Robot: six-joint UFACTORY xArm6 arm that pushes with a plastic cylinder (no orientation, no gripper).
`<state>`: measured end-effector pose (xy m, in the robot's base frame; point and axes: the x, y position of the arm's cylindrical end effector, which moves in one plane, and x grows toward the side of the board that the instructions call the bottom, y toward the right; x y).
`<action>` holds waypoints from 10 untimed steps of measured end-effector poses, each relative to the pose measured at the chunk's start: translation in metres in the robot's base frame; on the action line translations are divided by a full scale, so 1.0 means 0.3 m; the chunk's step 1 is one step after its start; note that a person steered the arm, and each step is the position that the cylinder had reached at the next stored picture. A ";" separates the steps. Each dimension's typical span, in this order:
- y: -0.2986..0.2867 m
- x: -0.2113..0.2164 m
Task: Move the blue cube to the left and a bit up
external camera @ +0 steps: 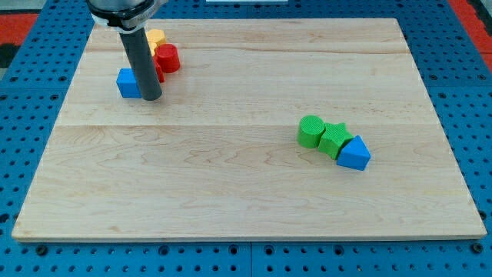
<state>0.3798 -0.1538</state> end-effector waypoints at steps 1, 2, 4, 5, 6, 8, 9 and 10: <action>-0.089 0.000; -0.145 -0.023; -0.304 -0.030; -0.403 -0.021; -0.376 -0.111; -0.349 -0.144; -0.345 -0.135; -0.345 -0.076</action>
